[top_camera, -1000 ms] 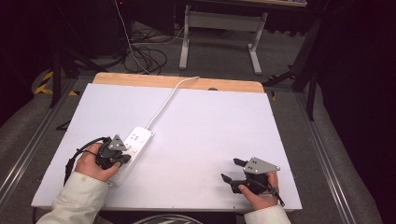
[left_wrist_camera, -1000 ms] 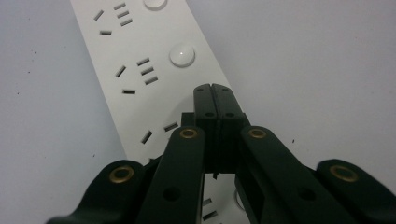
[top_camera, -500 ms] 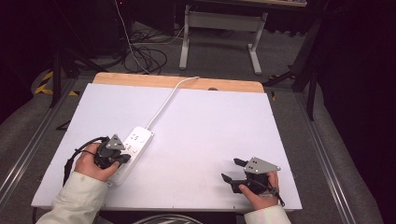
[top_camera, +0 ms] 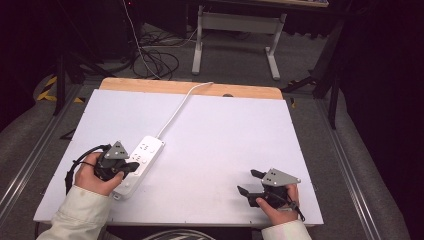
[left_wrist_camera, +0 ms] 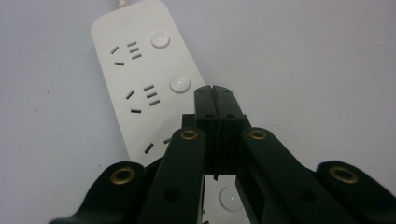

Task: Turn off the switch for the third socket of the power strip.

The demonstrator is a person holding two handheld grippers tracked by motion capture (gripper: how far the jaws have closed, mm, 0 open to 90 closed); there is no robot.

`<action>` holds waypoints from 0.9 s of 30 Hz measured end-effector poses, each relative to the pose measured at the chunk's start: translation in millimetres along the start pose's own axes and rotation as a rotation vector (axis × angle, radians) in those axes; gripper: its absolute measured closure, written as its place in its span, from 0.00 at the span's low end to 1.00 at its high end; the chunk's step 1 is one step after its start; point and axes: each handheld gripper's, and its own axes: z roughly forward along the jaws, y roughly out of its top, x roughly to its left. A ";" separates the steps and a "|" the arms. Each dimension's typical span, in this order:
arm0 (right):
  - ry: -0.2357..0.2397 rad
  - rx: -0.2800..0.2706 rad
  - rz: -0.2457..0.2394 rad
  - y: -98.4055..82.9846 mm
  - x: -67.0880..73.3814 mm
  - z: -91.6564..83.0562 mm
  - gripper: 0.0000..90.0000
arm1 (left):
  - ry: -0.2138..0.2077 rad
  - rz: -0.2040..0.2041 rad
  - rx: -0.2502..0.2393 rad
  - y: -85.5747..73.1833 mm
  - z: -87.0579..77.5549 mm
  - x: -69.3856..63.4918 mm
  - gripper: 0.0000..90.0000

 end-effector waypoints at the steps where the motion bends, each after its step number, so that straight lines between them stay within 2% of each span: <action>1: 0.000 0.000 0.000 0.0 0.0 0.0 0.29 | -0.001 0.008 -0.005 0.9 -2.6 0.6 1.00; 9: 0.000 0.002 0.002 -0.2 -0.2 0.3 0.29 | -0.002 0.015 -0.031 1.9 -12.0 0.9 1.00; 15: 0.000 0.003 0.001 -0.1 0.1 0.6 0.29 | 0.006 0.017 -0.041 2.4 -12.4 1.5 1.00; 17: -0.001 0.002 0.001 -0.2 -0.2 0.3 0.29 | -0.001 0.001 -0.060 2.7 -14.1 0.8 0.99; 18: -0.001 0.002 0.001 -0.3 -0.2 0.3 0.29 | 0.006 -0.019 -0.084 3.4 -15.5 0.6 0.90; 20: -0.001 0.001 0.000 -0.2 -0.3 0.2 0.29 | 0.020 -0.031 -0.096 4.0 -16.0 0.3 0.70; 21: -0.001 0.001 0.000 -0.2 -0.3 0.2 0.29 | 0.036 -0.031 -0.102 4.3 -16.7 0.3 0.70; 22: -0.001 0.002 0.001 -0.3 -0.3 0.3 0.29 | 0.041 -0.040 -0.113 4.4 -16.7 -0.6 0.58; 24: -0.001 0.001 0.000 -0.3 -0.3 0.2 0.29 | 0.050 -0.039 -0.142 4.9 -16.6 -1.2 0.45; 26: -0.001 0.000 0.001 -0.2 -0.5 0.1 0.29 | 0.053 -0.039 -0.165 5.2 -17.0 -2.1 0.38; 27: -0.001 0.000 0.001 -0.2 -0.5 0.1 0.29 | 0.045 -0.038 -0.181 5.1 -17.0 -2.4 0.38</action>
